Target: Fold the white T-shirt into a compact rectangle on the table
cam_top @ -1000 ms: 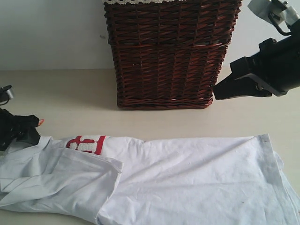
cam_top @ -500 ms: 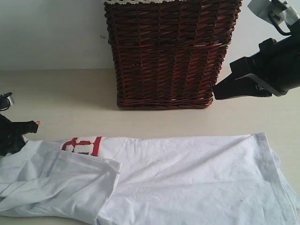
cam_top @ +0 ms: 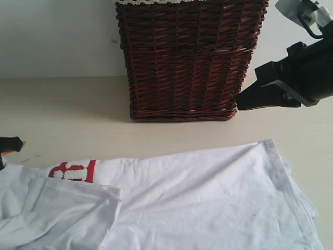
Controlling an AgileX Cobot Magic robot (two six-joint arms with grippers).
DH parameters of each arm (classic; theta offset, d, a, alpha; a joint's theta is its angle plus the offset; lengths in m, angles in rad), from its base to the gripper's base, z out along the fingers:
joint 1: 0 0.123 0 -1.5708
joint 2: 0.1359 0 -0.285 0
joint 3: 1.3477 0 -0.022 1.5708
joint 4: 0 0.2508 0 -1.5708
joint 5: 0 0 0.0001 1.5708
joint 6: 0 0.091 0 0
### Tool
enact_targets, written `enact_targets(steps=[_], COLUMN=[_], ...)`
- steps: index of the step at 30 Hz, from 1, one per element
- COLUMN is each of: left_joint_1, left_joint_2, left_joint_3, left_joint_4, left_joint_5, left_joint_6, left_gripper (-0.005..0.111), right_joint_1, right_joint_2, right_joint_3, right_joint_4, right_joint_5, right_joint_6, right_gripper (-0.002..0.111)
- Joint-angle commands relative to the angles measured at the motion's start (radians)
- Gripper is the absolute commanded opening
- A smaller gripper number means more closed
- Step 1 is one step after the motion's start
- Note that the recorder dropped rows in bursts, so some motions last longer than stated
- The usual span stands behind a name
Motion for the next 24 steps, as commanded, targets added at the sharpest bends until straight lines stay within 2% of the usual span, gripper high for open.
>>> enact_targets(steps=[1, 5, 12, 15, 19, 24], left_joint_1=[-0.04, -0.122, -0.352, -0.454, -0.577, -0.722], left_joint_2=[-0.099, -0.138, -0.137, -0.13, -0.13, -0.124], left_joint_3=[-0.066, -0.118, -0.296, -0.357, -0.399, -0.412], left_joint_4=[0.028, 0.01, -0.121, -0.135, -0.15, -0.23], left_joint_5=[0.072, 0.096, 0.129, 0.122, 0.048, -0.099], left_joint_6=[-0.046, -0.1, -0.155, -0.201, -0.253, -0.253], left_gripper=[0.0, 0.0, 0.0, 0.0, 0.0, 0.0], right_joint_1=[0.002, 0.002, 0.002, 0.002, 0.002, 0.002], right_joint_2=[-0.008, -0.008, -0.009, -0.034, -0.139, -0.306], right_joint_3=[-0.007, -0.007, -0.007, -0.031, -0.06, -0.06], right_joint_4=[0.017, 0.024, 0.047, 0.09, 0.126, 0.092], right_joint_5=[0.015, 0.017, 0.052, 0.103, 0.168, 0.151], right_joint_6=[-0.013, -0.013, -0.014, -0.081, -0.122, -0.116], right_gripper=[0.0, 0.0, 0.0, 0.0, 0.0, 0.0])
